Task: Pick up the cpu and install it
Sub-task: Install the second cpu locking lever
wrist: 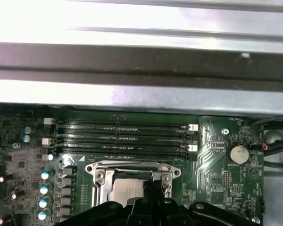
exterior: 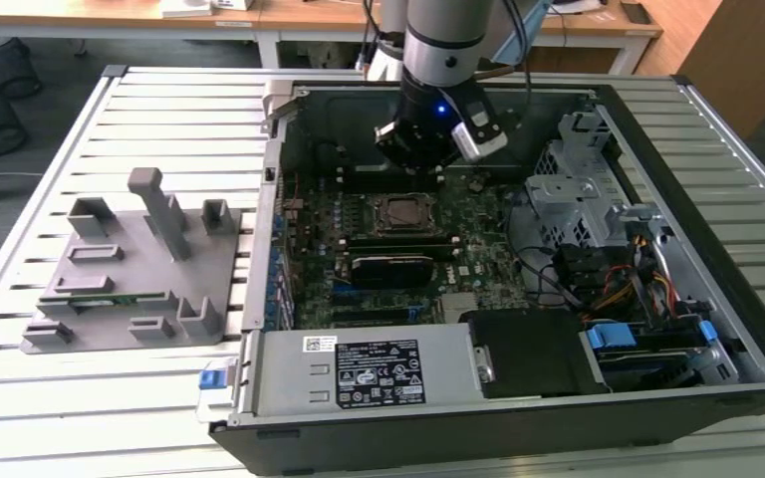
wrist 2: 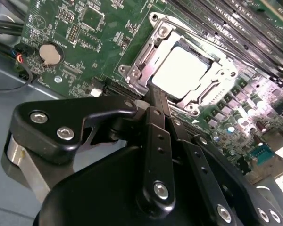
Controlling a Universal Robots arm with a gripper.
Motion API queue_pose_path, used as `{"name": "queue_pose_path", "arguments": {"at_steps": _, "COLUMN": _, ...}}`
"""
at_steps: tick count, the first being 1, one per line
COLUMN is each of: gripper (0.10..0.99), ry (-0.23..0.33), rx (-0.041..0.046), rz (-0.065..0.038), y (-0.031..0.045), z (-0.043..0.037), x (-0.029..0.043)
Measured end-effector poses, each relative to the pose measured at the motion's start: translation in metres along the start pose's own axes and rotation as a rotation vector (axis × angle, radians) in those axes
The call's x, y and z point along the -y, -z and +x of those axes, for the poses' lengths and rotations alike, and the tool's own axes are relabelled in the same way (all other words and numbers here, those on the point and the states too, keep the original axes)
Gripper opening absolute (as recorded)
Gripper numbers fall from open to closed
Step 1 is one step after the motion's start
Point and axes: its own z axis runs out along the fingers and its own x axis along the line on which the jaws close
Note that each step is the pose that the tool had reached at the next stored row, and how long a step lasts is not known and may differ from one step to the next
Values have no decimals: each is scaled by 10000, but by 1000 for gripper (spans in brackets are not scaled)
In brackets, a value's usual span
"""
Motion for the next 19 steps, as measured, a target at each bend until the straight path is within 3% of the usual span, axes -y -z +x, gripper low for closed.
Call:
{"name": "queue_pose_path", "arguments": {"at_steps": 10, "gripper": 106, "ry": 1, "rx": -1, "rz": -12, "y": 12, "z": 5, "x": 153}}
{"name": "queue_pose_path", "arguments": {"at_steps": 14, "gripper": 106, "ry": 218, "rx": -43, "rz": -8, "y": 12, "z": 5, "x": 169}}
{"name": "queue_pose_path", "arguments": {"at_steps": 19, "gripper": 106, "ry": 241, "rx": -46, "rz": -8, "y": 21, "z": 10, "x": 292}}
